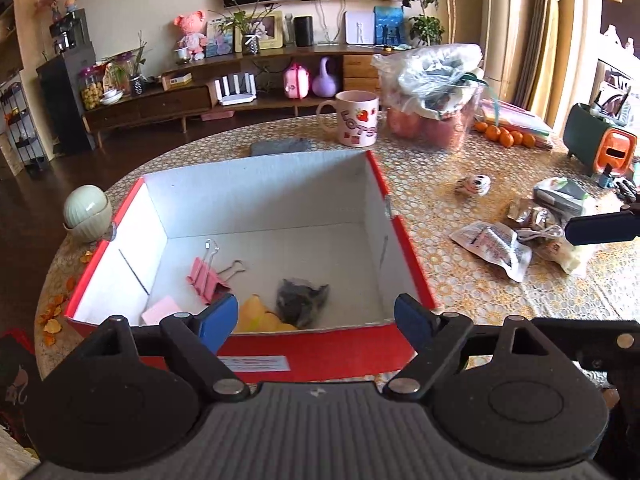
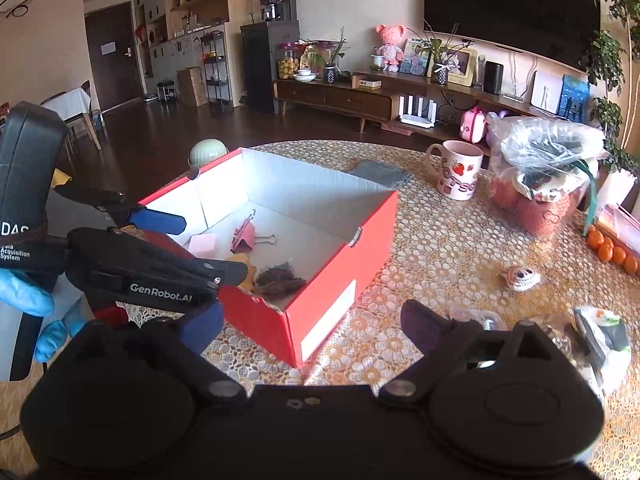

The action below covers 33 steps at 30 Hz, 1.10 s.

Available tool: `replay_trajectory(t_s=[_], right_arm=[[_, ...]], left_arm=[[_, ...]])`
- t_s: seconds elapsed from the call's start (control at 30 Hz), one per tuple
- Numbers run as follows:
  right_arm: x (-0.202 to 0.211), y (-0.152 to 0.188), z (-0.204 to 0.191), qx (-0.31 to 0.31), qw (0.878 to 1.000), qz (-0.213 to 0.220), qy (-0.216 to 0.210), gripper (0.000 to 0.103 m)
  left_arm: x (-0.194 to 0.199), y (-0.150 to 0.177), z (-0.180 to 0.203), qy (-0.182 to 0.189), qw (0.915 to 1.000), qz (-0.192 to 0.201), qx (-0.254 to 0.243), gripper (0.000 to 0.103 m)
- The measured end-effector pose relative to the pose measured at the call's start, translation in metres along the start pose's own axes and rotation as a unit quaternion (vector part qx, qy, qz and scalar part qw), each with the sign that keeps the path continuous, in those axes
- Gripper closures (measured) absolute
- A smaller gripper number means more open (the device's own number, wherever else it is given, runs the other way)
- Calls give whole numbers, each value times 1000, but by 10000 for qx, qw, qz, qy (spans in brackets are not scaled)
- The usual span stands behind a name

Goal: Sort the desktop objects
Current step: 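Withdraw both tools from the shoebox back over the table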

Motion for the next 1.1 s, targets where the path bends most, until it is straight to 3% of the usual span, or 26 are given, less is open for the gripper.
replay_trajectory(t_s=[0.13,0.63,1.1], right_arm=[[11,9,15,-115,9999,43,93,8],[41,55,84,-605,9968,16,526,8],[49,91,139,-840,9926,-162,860,7]], left_arm=[[2,1,20,110,9999,58,-88,5],[5,0,94,583,9978,241,-220,3],[-19,2,157,912,9949,132,-414,3]])
Point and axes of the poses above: each gripper's, at about its wrist camera, not at the fingertips, and x roughly against the way its jaws point, z to its right, y to its underside, the point moved 8 cm from there along -x, roughly the way its jaws point, and after that the axes turned 1 degree about -x, right-handed, at the moved point
